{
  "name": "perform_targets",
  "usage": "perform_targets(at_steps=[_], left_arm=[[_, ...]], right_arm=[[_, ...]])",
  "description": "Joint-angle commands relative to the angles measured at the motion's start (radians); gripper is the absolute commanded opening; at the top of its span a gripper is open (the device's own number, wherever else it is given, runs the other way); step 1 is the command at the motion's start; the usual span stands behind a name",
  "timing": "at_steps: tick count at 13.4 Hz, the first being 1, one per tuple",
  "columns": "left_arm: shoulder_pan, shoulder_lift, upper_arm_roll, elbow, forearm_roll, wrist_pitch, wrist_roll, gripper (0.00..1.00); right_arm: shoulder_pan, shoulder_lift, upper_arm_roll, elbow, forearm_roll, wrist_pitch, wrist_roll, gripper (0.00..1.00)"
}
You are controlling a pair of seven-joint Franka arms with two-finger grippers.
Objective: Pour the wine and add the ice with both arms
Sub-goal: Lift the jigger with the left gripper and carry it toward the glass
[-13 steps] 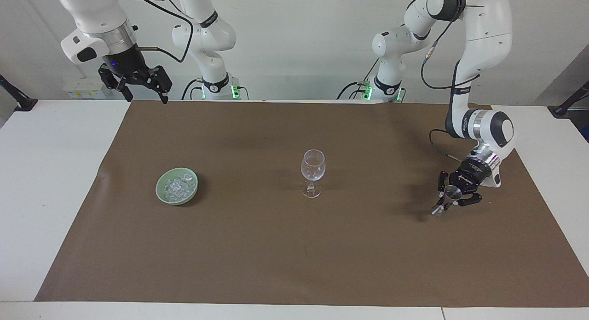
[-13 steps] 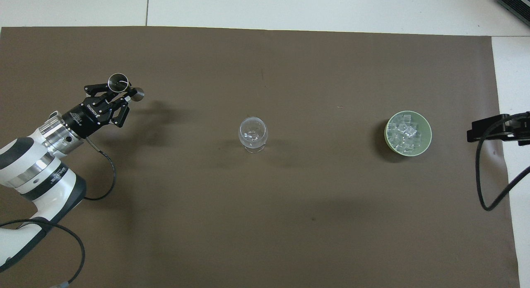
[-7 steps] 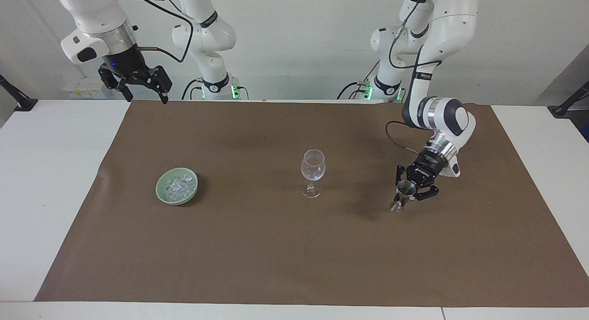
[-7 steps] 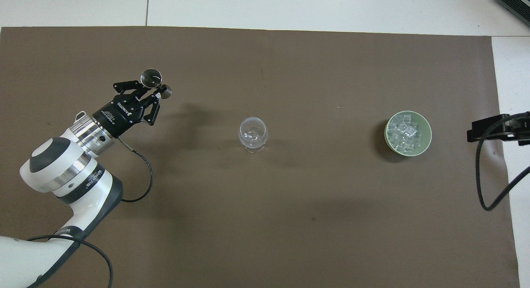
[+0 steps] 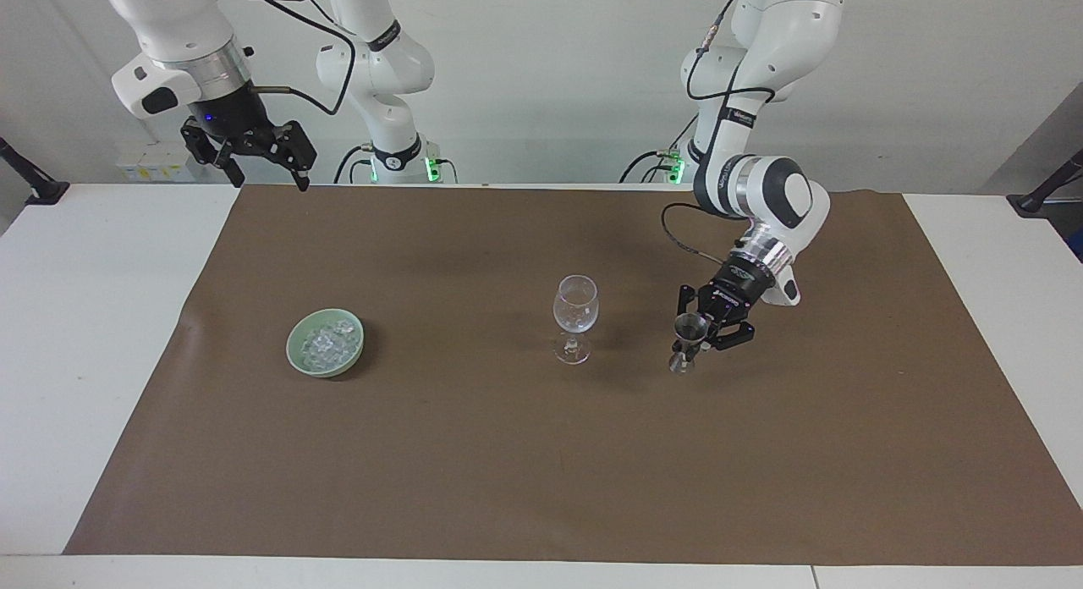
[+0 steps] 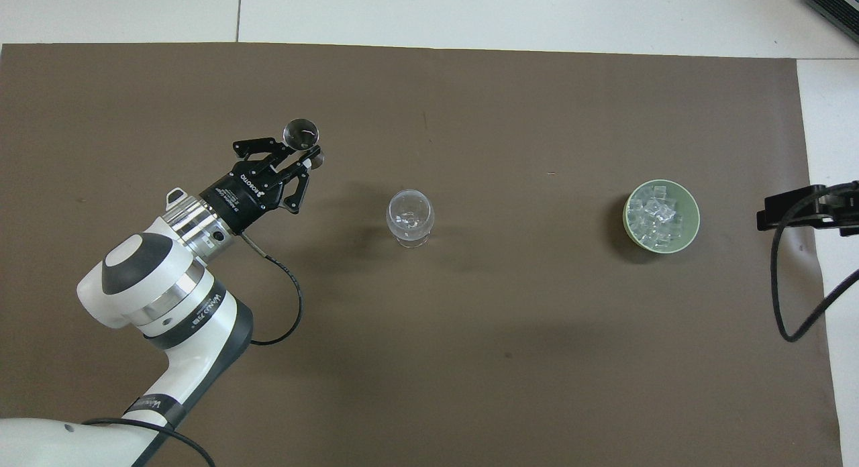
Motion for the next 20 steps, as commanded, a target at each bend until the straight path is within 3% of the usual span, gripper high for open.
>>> perform_targets(at_steps=[1, 7, 20], left_arm=[[-0.061, -0.032, 0.012, 0.007, -0.032, 0.079, 0.020, 0.00], [-0.094, -0.043, -0.040, 0.067, -0.032, 0.208, 0.059, 0.00], [-0.170, -0.041, -0.067, 0.110, -0.027, 0.360, 0.218, 0.00]], right_arm=[[-0.001, -0.014, -0.001, -0.013, 0.026, 0.001, 0.014, 1.00], [-0.001, -0.014, -0.001, -0.013, 0.026, -0.001, 0.012, 1.00], [-0.001, -0.014, -0.001, -0.013, 0.026, 0.001, 0.014, 1.00]])
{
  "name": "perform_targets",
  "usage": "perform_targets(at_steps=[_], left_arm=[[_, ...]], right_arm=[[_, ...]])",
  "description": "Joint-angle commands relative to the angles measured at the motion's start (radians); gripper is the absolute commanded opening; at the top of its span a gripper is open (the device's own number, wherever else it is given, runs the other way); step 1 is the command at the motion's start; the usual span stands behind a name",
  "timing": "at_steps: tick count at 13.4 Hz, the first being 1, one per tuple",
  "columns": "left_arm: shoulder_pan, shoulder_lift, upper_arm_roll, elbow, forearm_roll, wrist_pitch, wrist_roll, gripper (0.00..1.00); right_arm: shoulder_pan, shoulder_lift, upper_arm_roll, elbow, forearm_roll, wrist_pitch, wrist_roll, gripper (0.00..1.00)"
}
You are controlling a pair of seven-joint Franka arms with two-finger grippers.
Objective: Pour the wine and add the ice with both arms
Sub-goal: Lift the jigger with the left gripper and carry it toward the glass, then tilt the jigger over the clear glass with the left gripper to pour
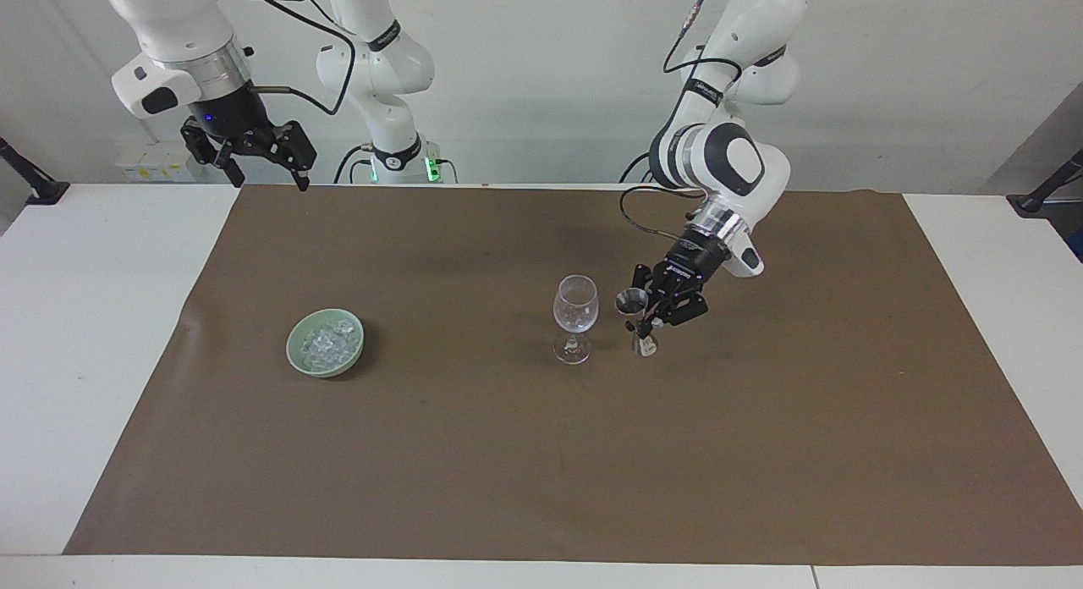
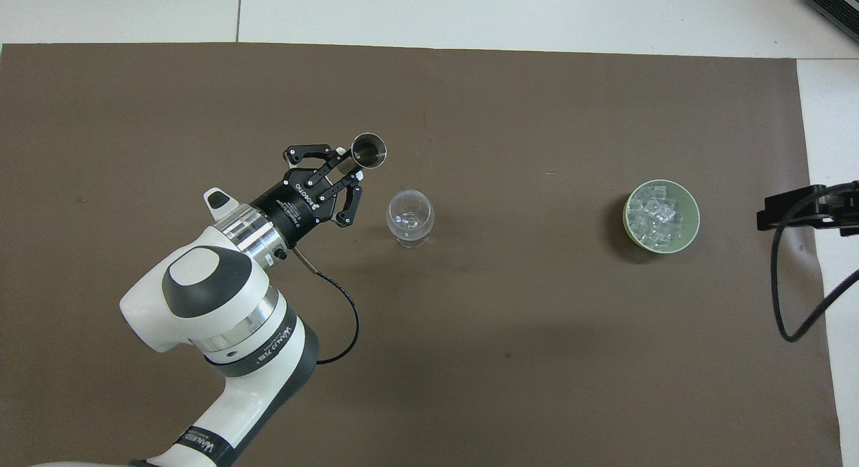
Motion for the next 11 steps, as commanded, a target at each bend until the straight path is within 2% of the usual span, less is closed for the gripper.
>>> perform_targets(at_steps=[1, 11], left_arm=[[-0.033, -0.010, 0.008, 0.012, -0.024, 0.047, 0.058, 0.00], [-0.036, -0.013, 0.007, 0.009, -0.018, 0.065, 0.207, 0.00]], right_arm=[[-0.001, -0.014, -0.001, -0.013, 0.026, -0.001, 0.014, 1.00], [-0.001, -0.014, -0.001, -0.013, 0.026, 0.001, 0.012, 1.00]])
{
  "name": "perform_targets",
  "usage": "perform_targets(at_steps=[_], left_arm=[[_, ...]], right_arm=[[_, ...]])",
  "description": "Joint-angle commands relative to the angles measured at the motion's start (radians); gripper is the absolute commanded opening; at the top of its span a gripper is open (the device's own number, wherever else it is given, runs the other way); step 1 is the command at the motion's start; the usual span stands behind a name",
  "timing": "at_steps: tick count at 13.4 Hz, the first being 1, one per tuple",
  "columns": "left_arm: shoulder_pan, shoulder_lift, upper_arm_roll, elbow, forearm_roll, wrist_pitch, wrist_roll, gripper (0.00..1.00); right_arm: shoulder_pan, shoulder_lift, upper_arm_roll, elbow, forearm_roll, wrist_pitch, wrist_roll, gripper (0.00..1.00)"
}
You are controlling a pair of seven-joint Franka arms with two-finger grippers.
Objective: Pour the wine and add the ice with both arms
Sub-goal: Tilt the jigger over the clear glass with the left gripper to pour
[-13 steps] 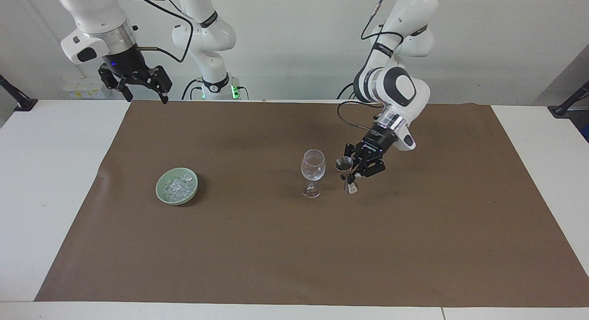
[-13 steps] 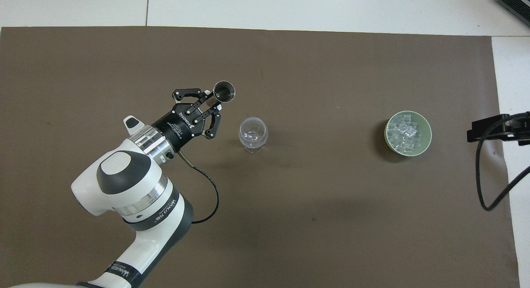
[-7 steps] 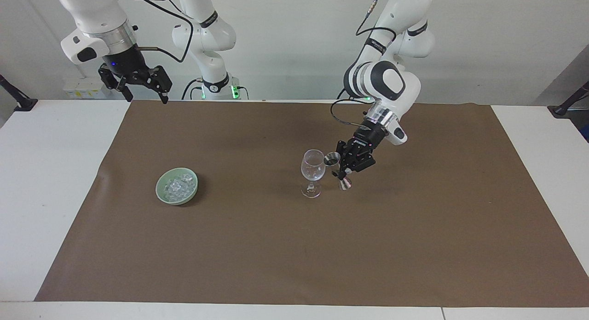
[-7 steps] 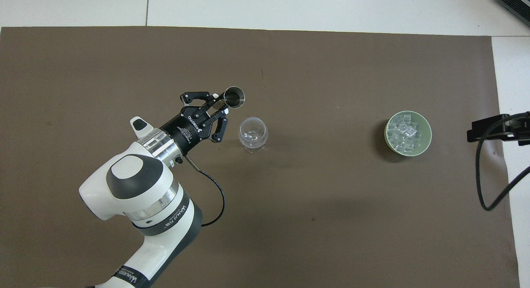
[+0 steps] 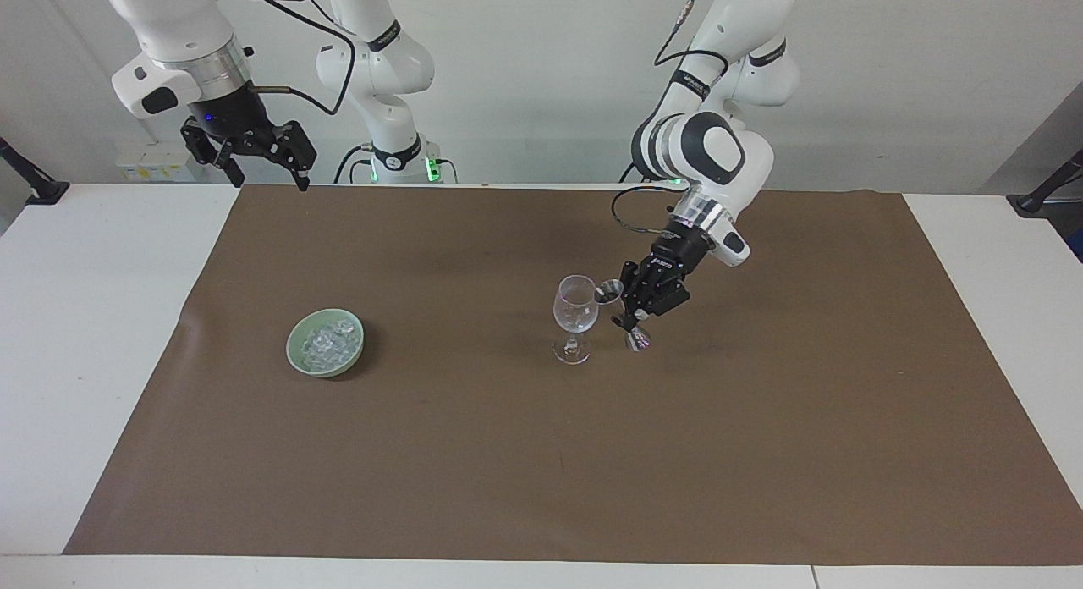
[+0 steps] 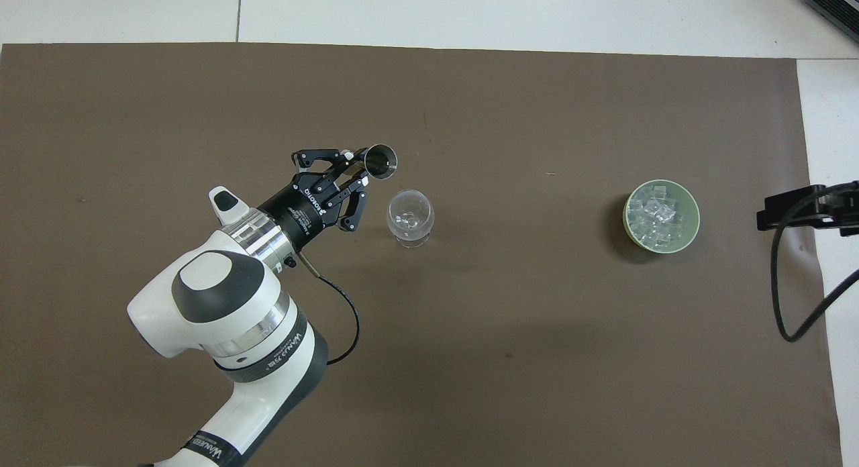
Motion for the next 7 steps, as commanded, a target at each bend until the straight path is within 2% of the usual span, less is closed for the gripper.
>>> perform_targets(at_steps=[1, 7], left_arm=[[-0.019, -0.015, 0.007, 0.003, -0.017, 0.029, 0.050, 0.00], [-0.003, -0.021, 0.006, 0.001, 0.000, 0.002, 0.098, 0.00]], right_arm=[[-0.001, -0.014, -0.001, -0.013, 0.026, -0.001, 0.014, 1.00], [-0.001, -0.014, -0.001, -0.013, 0.026, 0.001, 0.014, 1.00]])
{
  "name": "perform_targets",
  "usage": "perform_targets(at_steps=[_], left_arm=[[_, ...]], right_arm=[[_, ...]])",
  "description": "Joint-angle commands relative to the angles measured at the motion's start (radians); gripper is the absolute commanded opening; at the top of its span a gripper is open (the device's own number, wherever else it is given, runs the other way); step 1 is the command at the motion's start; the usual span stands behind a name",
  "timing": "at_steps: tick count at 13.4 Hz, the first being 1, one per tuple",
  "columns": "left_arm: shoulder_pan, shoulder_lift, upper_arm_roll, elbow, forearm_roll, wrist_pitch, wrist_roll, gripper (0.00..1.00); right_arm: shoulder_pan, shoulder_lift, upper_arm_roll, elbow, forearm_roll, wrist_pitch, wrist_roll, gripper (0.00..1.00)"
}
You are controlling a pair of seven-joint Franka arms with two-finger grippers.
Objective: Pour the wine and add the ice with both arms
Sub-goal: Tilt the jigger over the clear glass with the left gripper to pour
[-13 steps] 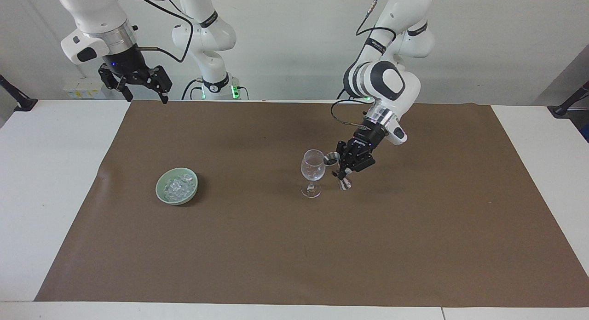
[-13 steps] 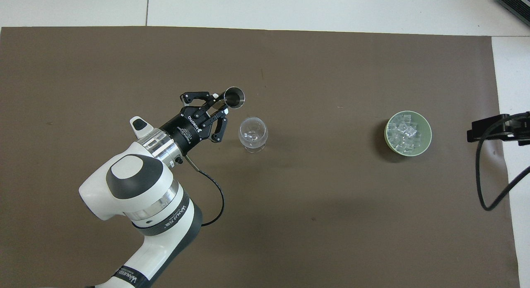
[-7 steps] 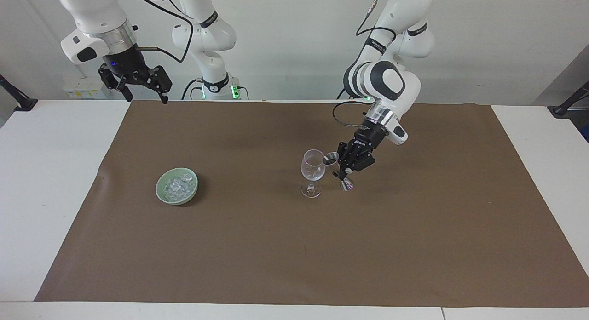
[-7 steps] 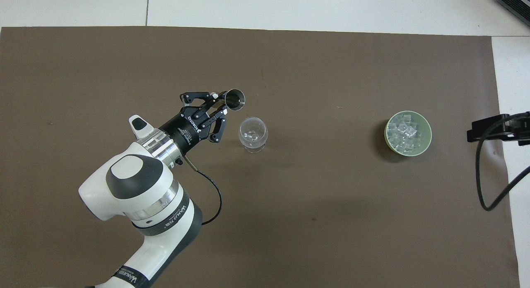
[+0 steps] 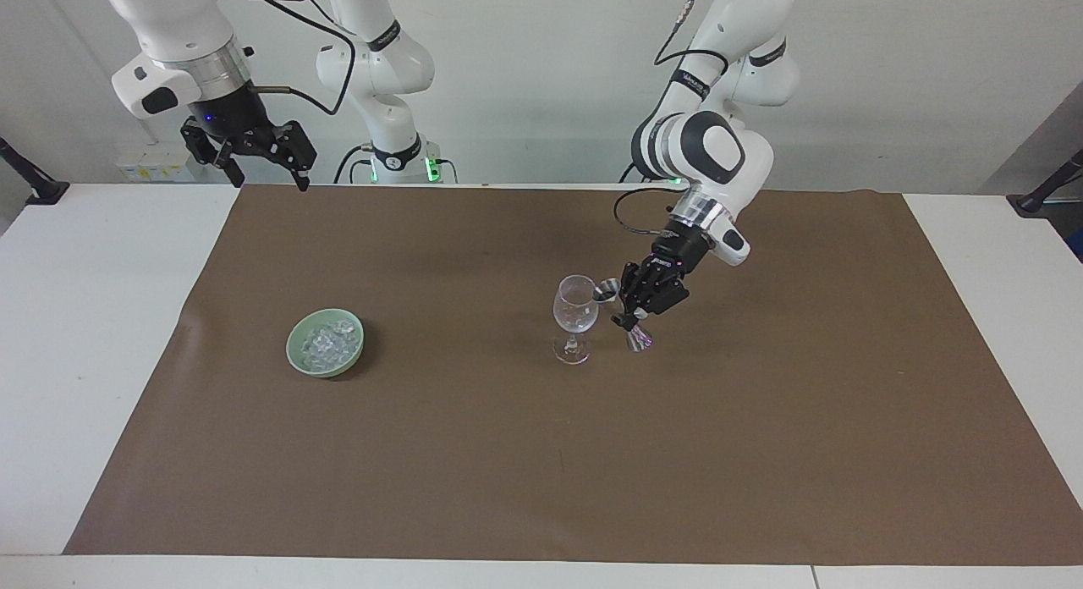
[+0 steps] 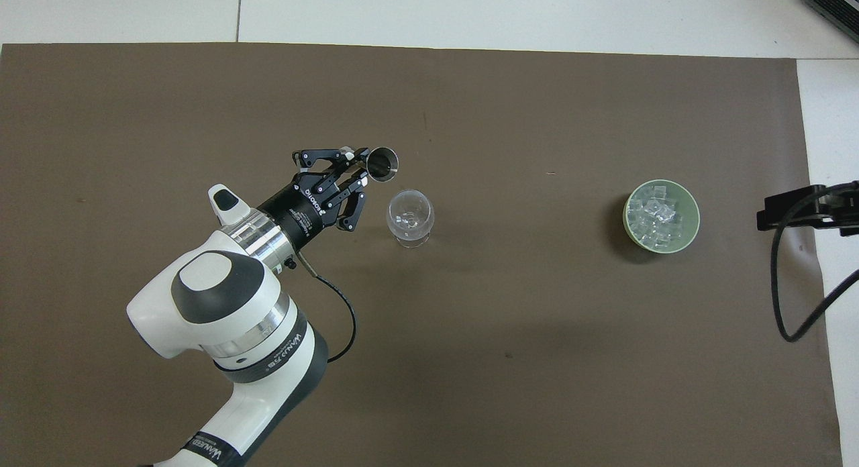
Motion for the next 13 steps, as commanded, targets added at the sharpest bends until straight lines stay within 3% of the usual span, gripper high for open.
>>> perform_targets(at_steps=[1, 13], left_arm=[[-0.001, -0.019, 0.006, -0.002, 0.002, -0.006, 0.035, 0.00], [-0.001, -0.026, 0.006, -0.020, 0.063, -0.015, 0.121, 0.00]], right_arm=[[-0.001, -0.014, -0.001, -0.013, 0.026, 0.001, 0.014, 1.00], [-0.001, -0.014, -0.001, -0.013, 0.026, 0.001, 0.014, 1.00]])
